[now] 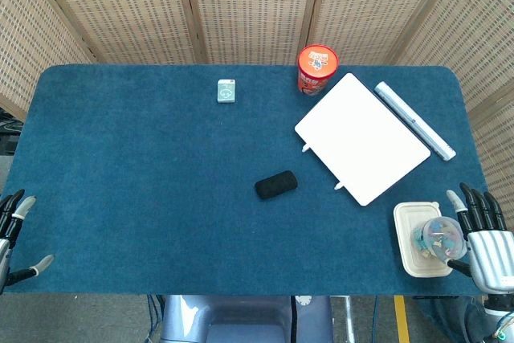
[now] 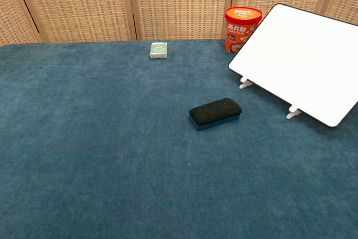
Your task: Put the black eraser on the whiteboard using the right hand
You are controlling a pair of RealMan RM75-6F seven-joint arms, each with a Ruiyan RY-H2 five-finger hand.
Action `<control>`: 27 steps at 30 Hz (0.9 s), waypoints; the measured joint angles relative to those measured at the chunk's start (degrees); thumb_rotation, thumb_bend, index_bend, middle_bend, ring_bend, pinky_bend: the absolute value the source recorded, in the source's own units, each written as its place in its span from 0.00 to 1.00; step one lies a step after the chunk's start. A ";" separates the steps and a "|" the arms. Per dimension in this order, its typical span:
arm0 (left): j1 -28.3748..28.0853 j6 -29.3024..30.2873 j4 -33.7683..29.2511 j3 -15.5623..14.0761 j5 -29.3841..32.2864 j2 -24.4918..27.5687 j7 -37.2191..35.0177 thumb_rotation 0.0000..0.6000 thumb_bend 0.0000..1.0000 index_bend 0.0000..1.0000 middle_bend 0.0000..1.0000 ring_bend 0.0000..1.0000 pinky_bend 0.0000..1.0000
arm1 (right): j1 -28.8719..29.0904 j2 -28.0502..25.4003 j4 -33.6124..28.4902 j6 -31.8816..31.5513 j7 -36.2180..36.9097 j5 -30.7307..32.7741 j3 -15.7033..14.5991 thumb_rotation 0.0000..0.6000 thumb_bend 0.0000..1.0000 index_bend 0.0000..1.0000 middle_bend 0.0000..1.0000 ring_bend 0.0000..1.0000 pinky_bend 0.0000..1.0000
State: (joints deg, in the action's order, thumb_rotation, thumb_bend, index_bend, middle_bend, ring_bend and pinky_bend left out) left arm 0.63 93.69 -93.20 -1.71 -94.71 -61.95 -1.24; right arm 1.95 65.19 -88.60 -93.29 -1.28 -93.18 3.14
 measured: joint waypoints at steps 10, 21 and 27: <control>-0.33 -0.87 -0.05 0.06 0.29 0.16 -0.18 1.00 0.00 0.00 0.00 0.00 0.00 | 1.07 -0.32 -0.40 1.60 -0.08 -1.09 -0.39 1.00 0.00 0.02 0.00 0.00 0.00; -2.04 -4.66 -1.08 1.51 3.76 -0.42 2.39 1.00 0.00 0.00 0.00 0.00 0.00 | 14.37 -2.80 -2.80 13.59 -0.28 -8.59 2.17 1.00 0.00 0.08 0.06 0.00 0.07; -3.61 -7.63 -1.57 2.95 6.93 -0.90 3.89 1.00 0.00 0.00 0.00 0.00 0.00 | 26.91 -0.72 -3.06 28.35 -0.94 -9.98 4.61 1.00 0.00 0.13 0.13 0.07 0.17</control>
State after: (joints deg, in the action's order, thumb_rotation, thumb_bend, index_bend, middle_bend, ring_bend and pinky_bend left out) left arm -2.98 86.06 -94.77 1.24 -87.78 -62.86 2.66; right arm 28.86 64.47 -91.65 -64.94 -2.21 -103.16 7.75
